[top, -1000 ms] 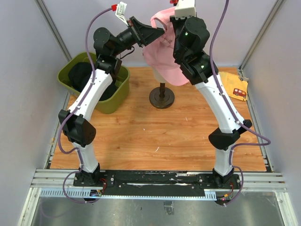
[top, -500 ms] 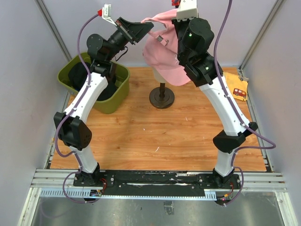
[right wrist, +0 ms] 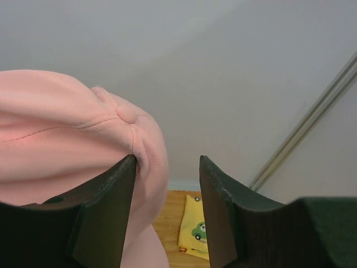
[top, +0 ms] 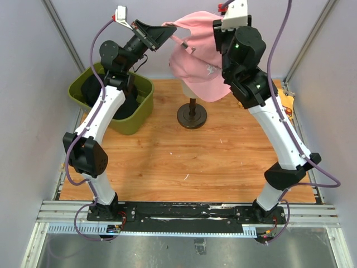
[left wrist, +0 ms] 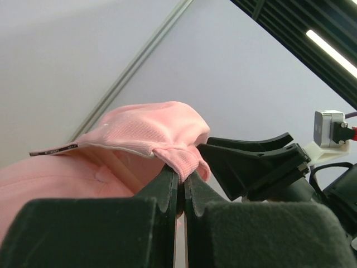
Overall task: Stack the hats
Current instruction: Stack the hat on the hat.
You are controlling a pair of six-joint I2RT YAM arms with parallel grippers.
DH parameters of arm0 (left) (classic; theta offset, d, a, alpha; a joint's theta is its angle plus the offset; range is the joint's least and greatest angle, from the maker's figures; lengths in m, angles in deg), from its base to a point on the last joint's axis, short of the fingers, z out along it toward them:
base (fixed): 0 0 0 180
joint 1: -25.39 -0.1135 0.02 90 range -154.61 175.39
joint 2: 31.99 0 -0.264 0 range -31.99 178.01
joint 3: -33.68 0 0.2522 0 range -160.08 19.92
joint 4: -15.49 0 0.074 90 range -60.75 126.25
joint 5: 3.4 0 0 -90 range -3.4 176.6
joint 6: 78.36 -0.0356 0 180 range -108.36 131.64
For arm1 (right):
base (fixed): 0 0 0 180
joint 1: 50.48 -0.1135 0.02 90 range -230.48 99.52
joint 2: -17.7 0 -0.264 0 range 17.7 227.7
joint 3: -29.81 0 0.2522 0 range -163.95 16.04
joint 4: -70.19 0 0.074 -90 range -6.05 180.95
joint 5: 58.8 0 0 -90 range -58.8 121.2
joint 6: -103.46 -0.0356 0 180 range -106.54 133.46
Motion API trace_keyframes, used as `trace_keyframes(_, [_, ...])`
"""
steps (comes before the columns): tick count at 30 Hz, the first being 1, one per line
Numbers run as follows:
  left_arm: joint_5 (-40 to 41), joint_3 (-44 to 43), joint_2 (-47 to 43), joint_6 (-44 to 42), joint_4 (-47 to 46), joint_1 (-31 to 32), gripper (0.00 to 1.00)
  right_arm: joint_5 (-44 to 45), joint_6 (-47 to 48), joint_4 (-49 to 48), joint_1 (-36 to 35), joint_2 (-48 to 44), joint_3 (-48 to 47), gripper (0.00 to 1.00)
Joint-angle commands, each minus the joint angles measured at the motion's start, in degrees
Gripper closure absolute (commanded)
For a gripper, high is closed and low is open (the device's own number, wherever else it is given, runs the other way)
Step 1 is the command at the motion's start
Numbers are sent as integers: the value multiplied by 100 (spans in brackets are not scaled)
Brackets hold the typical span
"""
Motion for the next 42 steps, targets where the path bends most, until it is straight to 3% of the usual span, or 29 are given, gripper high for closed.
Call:
trace_keyframes(1, [109,-127,-23,208,-146,-90,99,77,-671,-27,338,-596,414,50])
trace_keyframes(11, [-69,-68,-36,182,230,-155,100,-1260,-2716,283,1549,-1682,2239,39])
trace_keyframes(16, [-208,-34,-27,170,377,-205,99,-2813,-3886,10,2414,-1886,3158,36])
trace_keyframes(23, [-460,-135,73,61,740,-320,99,-4878,-5106,-1266,3328,-1834,4229,34])
trace_keyframes(33, [-601,-184,194,-161,1329,-471,99,-6758,-6443,-2768,3786,-1257,4610,31])
trace_keyframes(42, [-682,-361,372,-219,1540,-543,99,-7229,-7231,-3437,3909,-796,4642,31])
